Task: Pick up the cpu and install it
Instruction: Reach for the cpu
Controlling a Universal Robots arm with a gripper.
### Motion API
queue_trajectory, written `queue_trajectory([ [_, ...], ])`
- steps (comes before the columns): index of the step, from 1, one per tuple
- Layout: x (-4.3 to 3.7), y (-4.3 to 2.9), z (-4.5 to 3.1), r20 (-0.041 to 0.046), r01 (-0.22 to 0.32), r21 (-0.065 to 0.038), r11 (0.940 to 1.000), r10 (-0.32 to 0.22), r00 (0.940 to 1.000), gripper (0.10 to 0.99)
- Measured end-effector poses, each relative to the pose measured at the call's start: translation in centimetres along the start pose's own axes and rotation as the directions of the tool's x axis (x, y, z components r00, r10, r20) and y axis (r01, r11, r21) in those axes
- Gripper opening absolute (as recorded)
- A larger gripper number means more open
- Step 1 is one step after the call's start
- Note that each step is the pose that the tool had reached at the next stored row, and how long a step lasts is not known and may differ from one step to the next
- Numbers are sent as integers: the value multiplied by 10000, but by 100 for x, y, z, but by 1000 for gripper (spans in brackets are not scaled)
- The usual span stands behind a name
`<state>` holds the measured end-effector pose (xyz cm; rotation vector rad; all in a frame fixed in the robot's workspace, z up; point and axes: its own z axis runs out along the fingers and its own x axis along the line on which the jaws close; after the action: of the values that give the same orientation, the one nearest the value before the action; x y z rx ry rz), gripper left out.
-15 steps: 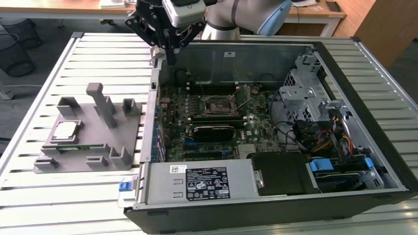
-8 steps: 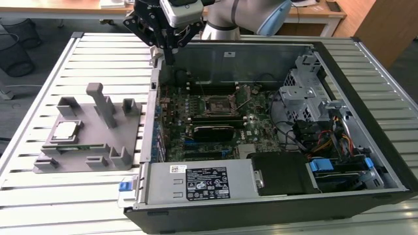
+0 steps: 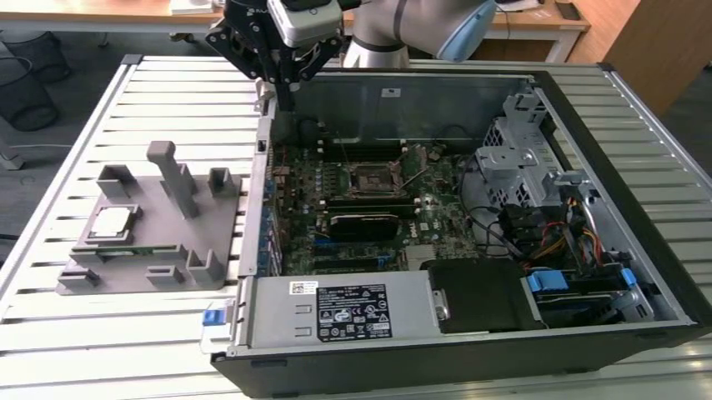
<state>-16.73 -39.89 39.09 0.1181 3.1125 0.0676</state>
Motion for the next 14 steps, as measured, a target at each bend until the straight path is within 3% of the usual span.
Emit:
queue_trajectory([
  [14,71,-6,4,0,0,0,10000,0,10000,106],
])
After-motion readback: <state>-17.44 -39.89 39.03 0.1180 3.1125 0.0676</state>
